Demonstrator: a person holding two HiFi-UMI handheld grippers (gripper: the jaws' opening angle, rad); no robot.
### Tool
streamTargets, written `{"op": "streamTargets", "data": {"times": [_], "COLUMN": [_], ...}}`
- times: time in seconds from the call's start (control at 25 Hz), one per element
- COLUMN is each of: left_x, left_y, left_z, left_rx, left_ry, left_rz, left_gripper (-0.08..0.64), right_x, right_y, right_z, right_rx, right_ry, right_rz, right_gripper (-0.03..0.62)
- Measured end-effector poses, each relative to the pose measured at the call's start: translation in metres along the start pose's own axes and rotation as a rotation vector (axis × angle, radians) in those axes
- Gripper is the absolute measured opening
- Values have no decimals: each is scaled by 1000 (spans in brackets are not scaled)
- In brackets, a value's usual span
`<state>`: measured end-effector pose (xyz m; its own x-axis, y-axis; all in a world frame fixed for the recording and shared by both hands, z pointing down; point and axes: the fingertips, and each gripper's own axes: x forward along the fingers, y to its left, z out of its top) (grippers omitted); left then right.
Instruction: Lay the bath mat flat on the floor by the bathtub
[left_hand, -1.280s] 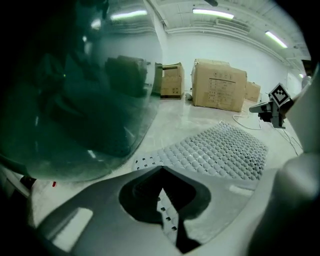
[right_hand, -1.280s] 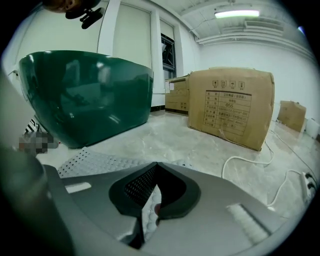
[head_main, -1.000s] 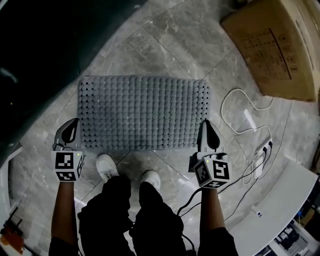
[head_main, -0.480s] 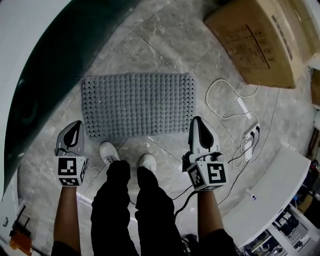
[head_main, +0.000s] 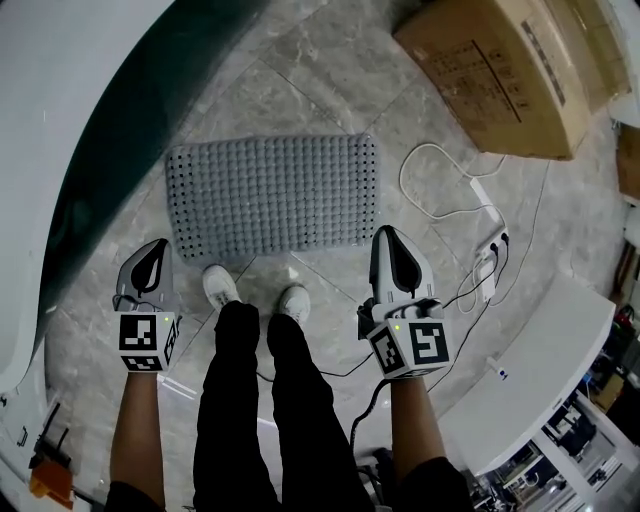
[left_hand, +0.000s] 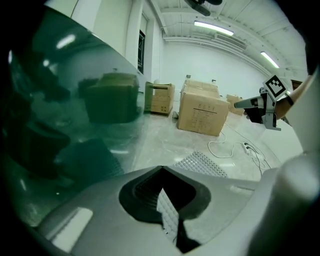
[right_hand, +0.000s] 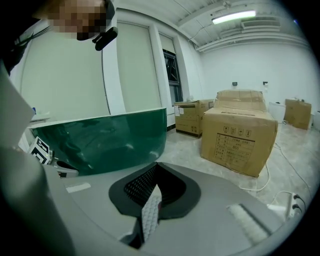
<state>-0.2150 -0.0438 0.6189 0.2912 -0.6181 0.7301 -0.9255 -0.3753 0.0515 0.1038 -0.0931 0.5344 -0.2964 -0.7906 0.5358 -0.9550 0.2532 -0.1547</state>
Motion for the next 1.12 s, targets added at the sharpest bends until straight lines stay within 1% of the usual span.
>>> {"op": "streamTargets", "data": {"times": [0.32,0.4,0.56,0.84,0.96,1.12], "left_x": [-34,-45,-65,-93,-106,-127], "left_y": [-13,-20,-28,-48,-54,-65], "left_z": [48,61,82,100,120,146], "left_rx": [8,9,-14,-7,17,40], "left_ry": [-34,-45,-69,-87,-121,-158], "left_rz": [13,17,41,49,56,61], "left_gripper": [1,1,1,1,1,1], "right_x": [-31,-42,-63,-94,-106,-123], "right_y": [1,0,-6,-11,-13,-9], "right_z": [46,60,87,100,110,124], "right_rx": [27,20,30,56,69,47], "right_ry": [-23,-46,-90,-112,-136,-134], "right_rz": [-17,-21,-36,-62,-65,-71], "right_gripper": [26,26,26,26,26,26]}}
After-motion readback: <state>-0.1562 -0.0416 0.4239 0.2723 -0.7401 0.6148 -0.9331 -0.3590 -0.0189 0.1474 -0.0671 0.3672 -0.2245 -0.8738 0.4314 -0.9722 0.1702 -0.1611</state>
